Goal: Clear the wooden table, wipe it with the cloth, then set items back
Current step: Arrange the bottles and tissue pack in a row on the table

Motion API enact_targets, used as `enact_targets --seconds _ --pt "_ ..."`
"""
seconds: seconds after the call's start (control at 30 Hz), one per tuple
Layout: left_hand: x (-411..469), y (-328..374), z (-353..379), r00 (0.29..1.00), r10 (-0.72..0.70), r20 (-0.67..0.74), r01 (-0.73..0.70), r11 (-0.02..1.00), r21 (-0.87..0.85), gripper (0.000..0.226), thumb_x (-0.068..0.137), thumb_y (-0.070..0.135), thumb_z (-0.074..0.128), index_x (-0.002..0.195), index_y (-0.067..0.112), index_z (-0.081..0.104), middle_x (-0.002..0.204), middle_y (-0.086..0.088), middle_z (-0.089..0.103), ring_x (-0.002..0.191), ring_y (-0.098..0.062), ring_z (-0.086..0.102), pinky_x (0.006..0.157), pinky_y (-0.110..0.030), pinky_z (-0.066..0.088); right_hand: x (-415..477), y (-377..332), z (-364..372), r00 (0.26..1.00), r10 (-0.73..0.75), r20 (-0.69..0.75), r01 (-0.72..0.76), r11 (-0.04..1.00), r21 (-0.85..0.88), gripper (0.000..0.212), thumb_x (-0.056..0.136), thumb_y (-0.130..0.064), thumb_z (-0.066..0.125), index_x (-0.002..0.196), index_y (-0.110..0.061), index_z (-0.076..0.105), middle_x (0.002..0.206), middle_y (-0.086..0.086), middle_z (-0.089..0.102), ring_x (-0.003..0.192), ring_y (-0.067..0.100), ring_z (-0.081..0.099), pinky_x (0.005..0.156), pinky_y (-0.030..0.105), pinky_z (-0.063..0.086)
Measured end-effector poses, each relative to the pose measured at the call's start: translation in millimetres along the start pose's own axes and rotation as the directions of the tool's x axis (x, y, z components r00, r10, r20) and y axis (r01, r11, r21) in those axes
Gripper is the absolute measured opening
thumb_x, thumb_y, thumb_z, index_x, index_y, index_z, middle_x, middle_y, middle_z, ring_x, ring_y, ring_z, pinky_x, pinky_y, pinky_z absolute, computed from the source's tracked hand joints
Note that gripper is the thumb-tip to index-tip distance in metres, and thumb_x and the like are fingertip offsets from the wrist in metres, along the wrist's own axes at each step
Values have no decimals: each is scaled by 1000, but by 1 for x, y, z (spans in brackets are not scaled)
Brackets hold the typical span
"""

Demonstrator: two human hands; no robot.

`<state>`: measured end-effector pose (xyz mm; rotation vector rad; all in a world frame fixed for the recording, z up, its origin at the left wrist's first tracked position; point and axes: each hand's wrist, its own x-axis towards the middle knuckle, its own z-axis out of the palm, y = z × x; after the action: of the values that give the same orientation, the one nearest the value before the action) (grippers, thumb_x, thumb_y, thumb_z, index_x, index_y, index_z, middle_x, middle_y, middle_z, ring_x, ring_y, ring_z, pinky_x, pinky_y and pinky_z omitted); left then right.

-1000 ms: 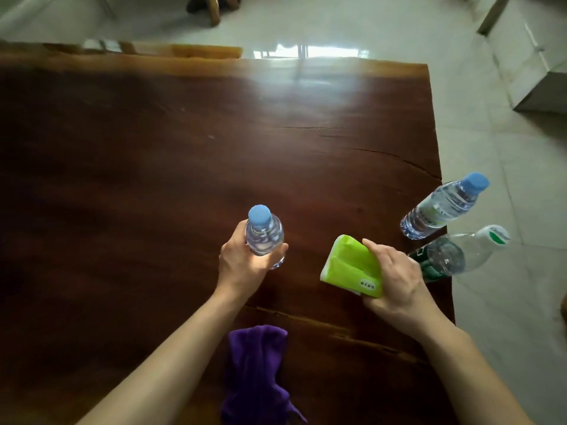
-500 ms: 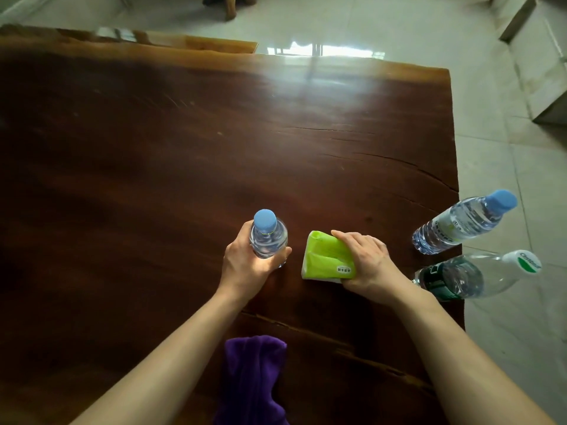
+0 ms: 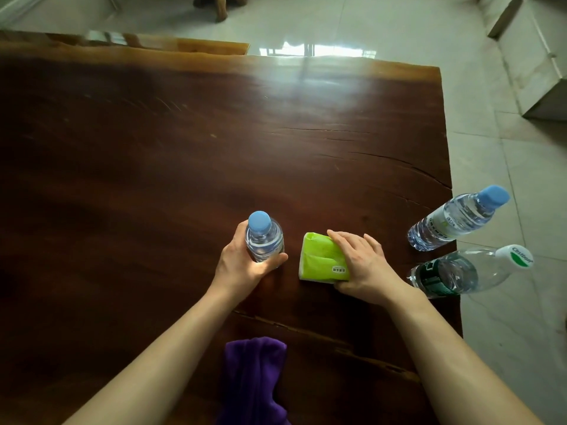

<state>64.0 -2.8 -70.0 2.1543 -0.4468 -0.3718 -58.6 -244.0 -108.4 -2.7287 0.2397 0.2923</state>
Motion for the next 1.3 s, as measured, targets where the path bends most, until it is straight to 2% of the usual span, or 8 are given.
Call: enact_targets --seconds 0.13,0.3,0.57,0.73,0.87,1.07,1.17,1.3 --pt "-18 -5 -4 999 -37 -12 38 998 47 98 62 48 90 144 26 39 138 7 58 126 -10 54 107 -33 44 -18 -6 -9 996 14 -85 -18 999 -36 117 68 -54 77 159 -29 7 163 -2 19 153 16 11 124 39 -1" --pt "-64 -16 -12 993 -3 -119 18 992 125 77 74 59 72 138 26 46 133 5 54 123 -10 51 105 -38 45 -58 -15 -21 974 26 -225 -34 999 -32 101 77 -51 74 158 -22 21 160 2 30 150 20 24 122 37 18" --pt "-107 -1 11 930 357 83 -367 907 208 40 87 54 61 118 29 62 118 18 59 112 0 55 95 -36 49 -144 -19 -15 884 165 -437 -165 985 38 57 87 -39 68 138 -17 55 139 2 54 129 21 50 110 38 41" --pt "-104 35 41 866 437 242 -472 875 110 32 92 51 59 110 26 67 109 15 64 104 -3 62 90 -30 52 -184 -14 -10 764 370 -528 -277 928 250 25 90 -31 69 112 -20 68 110 -3 67 103 13 61 90 28 51" --pt "-92 66 67 855 436 281 -464 885 39 23 96 43 56 105 24 67 100 17 65 94 -4 63 83 -28 53 -201 -6 -9 593 610 -525 -356 784 509 3 94 -25 66 93 -26 68 90 -10 68 80 7 61 68 9 40" --pt "-51 102 117 871 404 278 -430 902 35 15 101 17 55 103 12 69 100 1 70 96 -18 65 86 -37 51 -192 16 -8 459 749 -479 -344 646 681 9 95 -23 64 103 -20 69 95 -4 70 85 16 66 72 10 45" --pt "-26 120 140 904 331 272 -354 934 39 11 98 18 60 103 14 69 99 2 71 89 -14 65 84 -34 52 -178 31 -8 469 771 -431 -326 605 727 39 88 -27 72 124 -18 60 114 -1 65 101 15 64 87 32 55" --pt "6 140 168 942 215 259 -220 976 -12 20 90 21 71 108 15 67 99 1 71 89 -17 68 86 -42 56 -156 47 -10 496 770 -401 -279 579 766 80 77 -36 82 143 -17 42 133 -1 53 122 10 52 102 28 46"
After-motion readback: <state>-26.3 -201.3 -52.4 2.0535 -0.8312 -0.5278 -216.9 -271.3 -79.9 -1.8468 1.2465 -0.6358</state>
